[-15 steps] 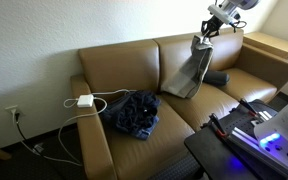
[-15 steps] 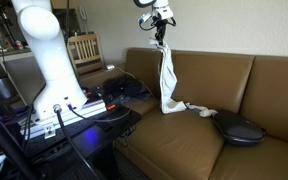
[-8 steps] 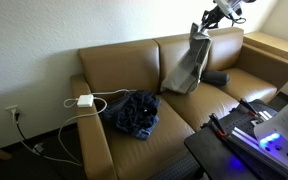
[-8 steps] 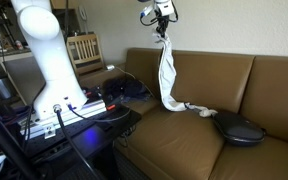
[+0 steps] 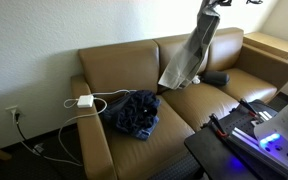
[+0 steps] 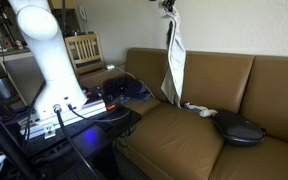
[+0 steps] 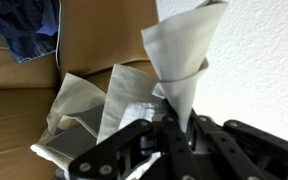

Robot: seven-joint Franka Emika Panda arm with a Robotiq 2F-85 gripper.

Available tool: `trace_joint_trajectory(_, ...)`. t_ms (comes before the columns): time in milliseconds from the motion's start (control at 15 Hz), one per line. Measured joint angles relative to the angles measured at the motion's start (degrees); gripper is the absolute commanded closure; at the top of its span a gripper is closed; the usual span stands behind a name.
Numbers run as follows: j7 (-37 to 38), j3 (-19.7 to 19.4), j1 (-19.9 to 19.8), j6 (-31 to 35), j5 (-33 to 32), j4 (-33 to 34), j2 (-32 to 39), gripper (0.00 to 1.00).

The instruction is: Spread out the white cloth

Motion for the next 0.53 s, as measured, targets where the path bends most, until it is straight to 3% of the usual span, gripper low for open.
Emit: trace_joint_trajectory(533, 1.9, -1.0, -0.5, -5.0, 0.6, 3.3, 2.3, 0.97)
